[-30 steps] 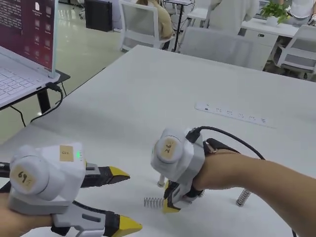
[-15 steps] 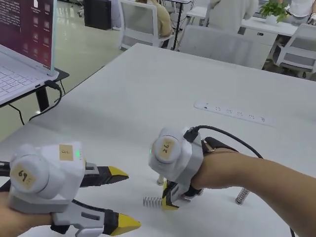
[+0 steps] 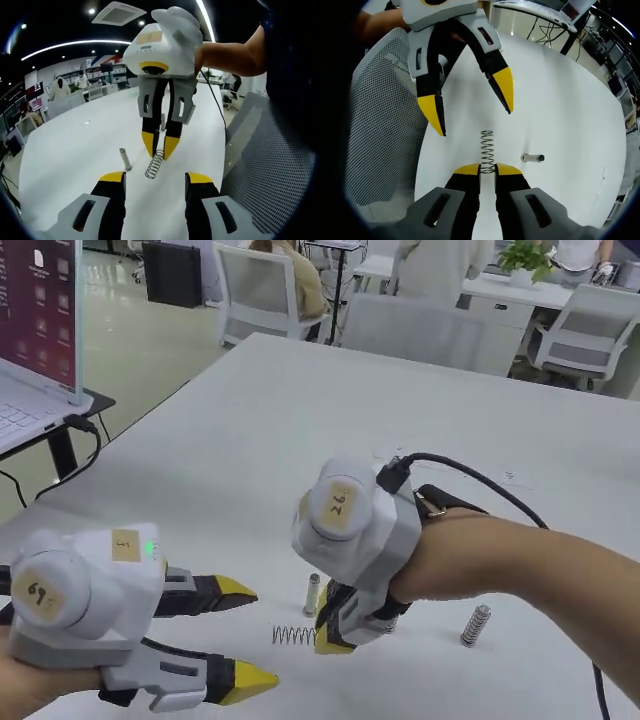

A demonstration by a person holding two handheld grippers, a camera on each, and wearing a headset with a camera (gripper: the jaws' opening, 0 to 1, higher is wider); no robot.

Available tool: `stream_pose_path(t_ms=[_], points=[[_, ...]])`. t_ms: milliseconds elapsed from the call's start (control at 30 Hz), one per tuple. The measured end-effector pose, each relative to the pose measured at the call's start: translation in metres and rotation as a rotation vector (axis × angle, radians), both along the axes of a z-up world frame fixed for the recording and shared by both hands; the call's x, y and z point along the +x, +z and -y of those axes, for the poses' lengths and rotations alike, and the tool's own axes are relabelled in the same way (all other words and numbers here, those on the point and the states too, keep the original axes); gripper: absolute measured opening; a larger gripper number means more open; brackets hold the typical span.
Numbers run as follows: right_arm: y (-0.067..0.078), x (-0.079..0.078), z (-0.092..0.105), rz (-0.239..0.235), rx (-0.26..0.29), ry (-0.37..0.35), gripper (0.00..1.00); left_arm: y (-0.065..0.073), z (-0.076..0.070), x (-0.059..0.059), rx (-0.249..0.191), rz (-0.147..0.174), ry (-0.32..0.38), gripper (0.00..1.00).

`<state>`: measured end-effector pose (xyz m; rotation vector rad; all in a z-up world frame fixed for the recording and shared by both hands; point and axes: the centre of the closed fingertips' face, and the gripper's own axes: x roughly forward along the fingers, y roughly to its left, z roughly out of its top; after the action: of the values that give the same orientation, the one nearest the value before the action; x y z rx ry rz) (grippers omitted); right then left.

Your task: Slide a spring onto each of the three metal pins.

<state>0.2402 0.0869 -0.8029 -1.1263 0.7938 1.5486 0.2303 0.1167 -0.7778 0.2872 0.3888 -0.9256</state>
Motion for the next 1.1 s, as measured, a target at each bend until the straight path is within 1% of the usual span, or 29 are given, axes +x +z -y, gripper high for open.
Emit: stream_pose_path(t_ms=[133,267,400,567,733,933,1100], points=[[0.01,-0.005,-0.001,0.016,0.009,0.018,0.08,0.005,0.007,0.0,0.006,0.014,-0.022,0.35],[0.016,-0.01,-0.002,0.026,0.017,0.034,0.08,0.01,0.011,-0.001,0.014,0.03,-0.043,0.27],[0.02,-0.013,-0.003,0.027,0.024,0.043,0.08,0.013,0.013,-0.002,0.01,0.04,-0.055,0.21],[0.024,-0.015,-0.003,0.038,0.028,0.056,0.08,0.015,0.013,-0.002,0.018,0.05,-0.064,0.16],[0.029,-0.017,-0.004,0.044,0.034,0.064,0.08,0.019,0.016,-0.003,0.018,0.061,-0.075,0.12],[0.031,-0.018,-0.003,0.05,0.036,0.065,0.08,0.021,0.018,-0.004,0.021,0.073,-0.088,0.07],[0.032,-0.018,-0.003,0.057,0.039,0.066,0.08,0.021,0.018,-0.006,0.023,0.074,-0.096,0.04]])
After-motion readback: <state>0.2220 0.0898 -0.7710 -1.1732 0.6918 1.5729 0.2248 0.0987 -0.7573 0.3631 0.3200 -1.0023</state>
